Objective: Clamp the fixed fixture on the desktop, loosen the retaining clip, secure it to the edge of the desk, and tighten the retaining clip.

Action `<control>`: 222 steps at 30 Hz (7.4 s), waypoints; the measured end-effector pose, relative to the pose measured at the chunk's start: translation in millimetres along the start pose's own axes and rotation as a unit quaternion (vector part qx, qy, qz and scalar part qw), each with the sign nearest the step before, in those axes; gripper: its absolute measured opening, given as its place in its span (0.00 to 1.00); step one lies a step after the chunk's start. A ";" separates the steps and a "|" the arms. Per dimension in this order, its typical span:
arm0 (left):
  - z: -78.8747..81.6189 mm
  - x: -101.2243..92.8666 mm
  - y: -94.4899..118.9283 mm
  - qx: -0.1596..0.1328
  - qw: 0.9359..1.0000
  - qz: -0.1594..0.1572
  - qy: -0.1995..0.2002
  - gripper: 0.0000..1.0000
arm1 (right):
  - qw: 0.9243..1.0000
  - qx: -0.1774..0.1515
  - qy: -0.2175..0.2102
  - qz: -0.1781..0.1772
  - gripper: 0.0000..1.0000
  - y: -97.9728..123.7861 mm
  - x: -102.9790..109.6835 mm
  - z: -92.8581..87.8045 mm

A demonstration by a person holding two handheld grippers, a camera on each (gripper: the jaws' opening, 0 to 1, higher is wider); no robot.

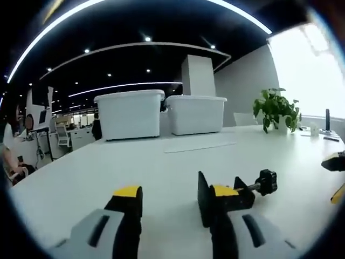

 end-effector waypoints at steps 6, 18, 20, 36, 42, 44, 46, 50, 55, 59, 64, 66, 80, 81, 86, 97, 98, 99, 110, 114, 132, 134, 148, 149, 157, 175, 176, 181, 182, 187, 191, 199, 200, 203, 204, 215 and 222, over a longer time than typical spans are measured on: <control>-0.3 -0.5 -7.3 -0.001 1.000 -0.004 0.006 0.47 | 1.000 0.003 0.004 -0.001 0.46 0.4 -0.2 -0.9; -1.9 -8.9 -20.2 0.008 0.999 -0.031 0.005 0.31 | 1.000 0.005 0.008 -0.003 0.46 0.5 -0.8 -1.9; -1.8 -8.2 -21.9 0.007 0.999 -0.031 0.002 0.30 | 1.000 0.007 0.010 -0.003 0.46 0.3 -0.7 -2.8; -1.9 -10.9 -25.1 -0.001 0.998 -0.058 -0.016 0.17 | 1.000 0.011 0.013 0.000 0.46 -0.8 1.2 -4.1; 1.2 -12.5 -25.1 -0.013 0.997 -0.071 0.001 0.10 | 1.000 0.014 0.013 0.000 0.46 -1.4 1.6 -4.8; 1.6 -14.1 -25.3 -0.015 0.997 -0.075 -0.004 0.08 | 1.000 0.014 0.013 -0.001 0.46 -1.0 1.2 -4.6; 1.8 -14.4 -25.2 -0.016 0.997 -0.076 -0.006 0.08 | 1.000 0.013 0.012 -0.001 0.46 -0.7 1.0 -4.5; 1.8 -14.6 -24.3 -0.016 0.997 -0.080 -0.003 0.05 | 1.000 0.013 0.011 -0.001 0.46 -0.5 1.0 -4.6; 0.6 -13.4 -24.1 -0.012 0.997 -0.081 0.009 0.05 | 1.000 0.011 0.004 -0.001 0.46 -0.1 0.0 -3.8; 0.3 -12.9 -22.1 -0.013 0.996 -0.087 0.004 0.04 | 1.000 0.009 0.001 0.002 0.46 0.1 0.7 -3.4; -1.0 -11.3 -16.6 -0.016 0.995 -0.101 -0.008 0.04 | 1.000 0.006 -0.006 0.007 0.46 0.3 1.5 -3.0; -1.4 -10.8 -14.9 -0.017 0.993 -0.115 -0.001 0.04 | 1.000 0.009 -0.006 0.002 0.48 0.4 0.7 -3.5; -0.7 -14.6 2.3 -0.025 0.988 -0.155 -0.010 0.04 | 0.995 0.028 -0.087 0.038 0.48 -7.9 -3.7 -1.7; -0.9 -15.5 4.6 -0.026 0.987 -0.159 -0.012 0.04 | 0.995 0.028 -0.093 0.039 0.48 -10.5 -2.2 -1.4; -0.9 -16.5 11.1 -0.033 0.983 -0.177 -0.019 0.04 | 0.972 0.024 -0.218 0.082 0.51 -31.5 19.1 2.9; -0.9 -20.8 15.8 -0.043 0.980 -0.191 -0.025 0.04 | 0.963 0.061 -0.246 0.092 0.43 -83.2 18.3 -3.1; -0.9 -21.2 15.6 -0.043 0.980 -0.191 -0.026 0.04 | 0.962 0.065 -0.249 0.092 0.40 -84.5 17.7 -4.3; -0.7 -21.7 16.1 -0.043 0.980 -0.190 -0.028 0.04 | 0.961 0.068 -0.251 0.093 0.37 -85.2 17.3 -5.2; -1.2 -22.9 19.6 -0.043 0.981 -0.189 -0.024 0.04 | 0.948 0.084 -0.285 0.113 0.20 -84.4 25.6 -4.8; -1.5 -22.8 20.9 -0.043 0.981 -0.189 -0.022 0.04 | 0.983 0.062 -0.123 0.120 0.19 -81.4 32.7 0.8; -2.5 -22.2 22.1 -0.039 0.981 -0.190 -0.005 0.04 | 0.972 0.028 0.188 0.139 0.33 -64.4 59.8 -2.6; -2.4 -22.3 21.9 -0.040 0.981 -0.190 -0.006 0.04 | 0.986 0.043 0.053 0.151 0.39 -63.4 57.8 3.2; -2.2 -21.9 20.4 -0.041 0.981 -0.191 -0.009 0.04 | 0.964 0.058 -0.209 0.152 0.27 -82.8 34.8 1.1; -2.1 -21.9 20.4 -0.041 0.981 -0.191 -0.008 0.04 | 0.964 0.066 -0.212 0.146 0.26 -83.8 36.8 -2.0; -1.8 -22.0 20.7 -0.041 0.981 -0.190 -0.009 0.04 | 0.950 0.088 -0.271 0.131 0.23 -90.1 27.6 -5.8; -1.6 -22.9 20.9 -0.040 0.981 -0.188 -0.010 0.04 | 0.949 -0.012 0.297 0.102 0.20 -74.3 61.3 2.0; -1.6 -22.9 20.9 -0.040 0.981 -0.188 -0.010 0.04 | 0.942 -0.015 0.320 0.100 0.20 -73.8 62.8 0.4; -1.6 -22.7 20.5 -0.040 0.981 -0.188 -0.010 0.04 | 0.911 -0.033 0.401 0.088 0.19 -70.2 70.5 -1.5; -1.6 -22.7 20.5 -0.040 0.981 -0.188 -0.009 0.04 | 0.913 -0.032 0.398 0.087 0.19 -70.3 70.1 -1.0; -1.6 -22.9 20.3 -0.040 0.981 -0.189 -0.010 0.04 | 0.939 -0.007 0.328 0.102 0.22 -70.8 62.9 1.6; -1.5 -23.2 20.1 -0.041 0.981 -0.188 -0.014 0.04 | 0.990 0.004 0.099 0.100 0.29 -69.2 50.5 19.6; -1.7 -24.3 20.1 -0.041 0.981 -0.188 -0.012 0.04 | 0.971 0.075 -0.193 0.122 0.29 -74.6 26.1 6.2; -1.7 -24.3 20.1 -0.041 0.981 -0.188 -0.012 0.04 | 0.968 0.071 -0.207 0.122 0.29 -75.0 24.8 5.4; -1.7 -24.4 20.2 -0.041 0.981 -0.188 -0.011 0.04 | 0.956 0.077 -0.250 0.131 0.28 -77.5 24.7 3.9; -1.7 -24.3 20.3 -0.041 0.981 -0.188 -0.010 0.04 | 0.950 0.082 -0.265 0.141 0.25 -78.8 27.0 3.1; -2.3 -25.5 20.6 -0.041 0.981 -0.189 -0.011 0.04 | 0.939 0.105 -0.304 0.123 0.22 -78.8 29.1 -7.6; -2.0 -24.9 20.6 -0.041 0.981 -0.188 -0.013 0.04 | 0.959 0.099 -0.232 0.128 0.20 -80.2 27.5 -5.8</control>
Point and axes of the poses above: the point that each gripper's makers call its tool centre point, and the gripper's own axes: y roughly backward along the fingers, x roughly to its left, z roughly out of its top, the point moved 8 cm from there along y, roughly backward along the fingers, and after that the axes turned 11 degrees about -y, right-handed, at the moved point
